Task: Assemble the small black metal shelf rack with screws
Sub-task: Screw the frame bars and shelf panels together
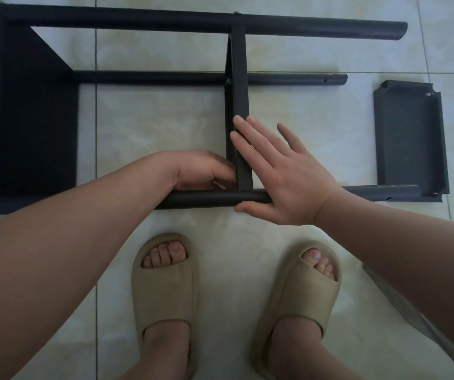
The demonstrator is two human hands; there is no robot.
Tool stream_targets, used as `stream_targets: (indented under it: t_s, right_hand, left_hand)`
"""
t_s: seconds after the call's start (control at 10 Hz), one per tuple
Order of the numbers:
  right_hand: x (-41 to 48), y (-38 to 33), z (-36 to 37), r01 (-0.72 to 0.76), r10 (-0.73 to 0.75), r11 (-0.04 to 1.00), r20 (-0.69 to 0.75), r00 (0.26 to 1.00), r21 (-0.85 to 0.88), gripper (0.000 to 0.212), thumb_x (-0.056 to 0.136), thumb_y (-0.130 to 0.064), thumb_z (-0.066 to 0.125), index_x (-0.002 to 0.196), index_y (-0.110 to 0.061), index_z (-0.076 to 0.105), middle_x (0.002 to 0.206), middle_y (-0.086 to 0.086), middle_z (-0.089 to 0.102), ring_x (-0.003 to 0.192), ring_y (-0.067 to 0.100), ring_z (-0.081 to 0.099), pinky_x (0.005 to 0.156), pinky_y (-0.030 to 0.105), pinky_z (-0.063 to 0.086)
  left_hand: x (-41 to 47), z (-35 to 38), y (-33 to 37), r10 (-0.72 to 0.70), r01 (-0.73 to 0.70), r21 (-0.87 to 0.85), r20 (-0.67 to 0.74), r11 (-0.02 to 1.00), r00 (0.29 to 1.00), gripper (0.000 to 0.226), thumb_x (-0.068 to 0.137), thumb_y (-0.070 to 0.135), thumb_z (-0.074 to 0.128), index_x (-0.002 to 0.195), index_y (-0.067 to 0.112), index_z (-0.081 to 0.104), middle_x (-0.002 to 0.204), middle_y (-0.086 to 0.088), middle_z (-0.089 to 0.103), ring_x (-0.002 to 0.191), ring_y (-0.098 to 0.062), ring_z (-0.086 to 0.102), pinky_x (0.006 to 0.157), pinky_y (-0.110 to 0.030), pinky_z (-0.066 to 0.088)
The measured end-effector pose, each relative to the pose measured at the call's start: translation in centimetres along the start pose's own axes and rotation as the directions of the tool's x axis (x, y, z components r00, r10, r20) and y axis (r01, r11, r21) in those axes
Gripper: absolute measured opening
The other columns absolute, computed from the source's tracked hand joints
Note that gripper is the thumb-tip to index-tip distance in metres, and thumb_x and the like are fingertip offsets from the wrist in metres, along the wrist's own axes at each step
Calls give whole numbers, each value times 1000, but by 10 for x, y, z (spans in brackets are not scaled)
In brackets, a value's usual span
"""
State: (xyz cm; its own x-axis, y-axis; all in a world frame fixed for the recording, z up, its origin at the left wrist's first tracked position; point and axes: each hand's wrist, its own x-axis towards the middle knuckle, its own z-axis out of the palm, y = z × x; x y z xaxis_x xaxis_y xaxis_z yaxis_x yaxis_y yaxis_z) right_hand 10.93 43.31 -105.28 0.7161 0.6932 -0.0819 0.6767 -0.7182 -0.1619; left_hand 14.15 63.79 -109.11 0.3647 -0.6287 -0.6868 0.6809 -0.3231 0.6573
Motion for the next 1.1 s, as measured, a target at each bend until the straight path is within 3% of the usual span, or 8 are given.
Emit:
stream_targets:
  t_s: [0.1, 0.2, 0.3, 0.6, 0.7, 0.8, 1.1]
  right_hand:
    - [0, 0, 0, 2, -2, 1000, -4, 1000, 2, 100, 92, -76, 35, 160, -4, 18, 169, 11, 9, 157, 26, 7, 122, 59, 20]
    - [0, 0, 0, 2, -2, 1000, -1, 1000, 0, 101, 92, -76, 34, 160, -4, 18, 169, 11, 9, 157, 26, 7, 122, 58, 20]
    - [0, 0, 0, 3, -3, 1000, 2, 1000, -4, 101, 92, -76, 34, 160, -4, 18, 170, 11, 8, 157, 26, 7, 122, 58, 19]
    - [0, 0, 0, 2, -2, 1000, -2, 1000, -2, 101, 92, -76, 35, 160, -4, 19, 170, 11, 8, 157, 26, 7, 122, 58, 20]
    - [0, 0, 0, 2, -2, 1000, 1, 1000, 0, 101, 92, -76, 35, 160, -4, 18, 170, 11, 8, 157, 26, 6, 122, 58, 19]
    - [0, 0, 0, 1, -1, 1000, 4, 1000, 1, 101, 92, -77, 33, 160, -5, 18, 170, 11, 8, 157, 26, 6, 122, 58, 19]
    - [1, 0, 1, 3, -3, 1000, -3, 1000, 5, 100, 92, -76, 35, 160, -4, 18, 170, 11, 8, 157, 26, 6, 121, 59, 20]
  left_hand:
    - [1, -1, 0, 8, -5, 39, -86, 999, 996, 16, 82, 1, 63, 93, -11, 65, 78, -17, 65, 70, -25, 63, 69, -31, 50]
    - [1, 0, 1, 24, -21, 31, -77, 999, 997, 12, 86, -5, 62, 82, 1, 71, 70, -10, 65, 61, -17, 64, 62, -27, 51]
    - [1, 0, 2, 32, -33, -25, -43, 999, 999, 23, 89, -10, 56, 78, 4, 70, 68, -9, 67, 60, -16, 67, 59, -24, 54]
    - [-1, 1, 5, 19, -14, -116, 39, 993, 999, 20, 85, -9, 53, 103, -2, 58, 81, -15, 61, 70, -22, 64, 68, -30, 52]
    - [-1, 1, 4, 21, -15, -102, 54, 995, 998, 12, 84, -1, 55, 93, -3, 62, 78, -9, 66, 68, -17, 67, 63, -25, 54]
    - [0, -1, 1, 23, -23, -35, 19, 999, 1000, 29, 92, -5, 52, 77, 7, 74, 74, -6, 72, 66, -14, 70, 60, -22, 54]
    - [-1, -1, 2, 24, -25, -69, -10, 997, 1000, 21, 89, -12, 51, 80, 1, 65, 66, -9, 66, 58, -16, 66, 57, -24, 53]
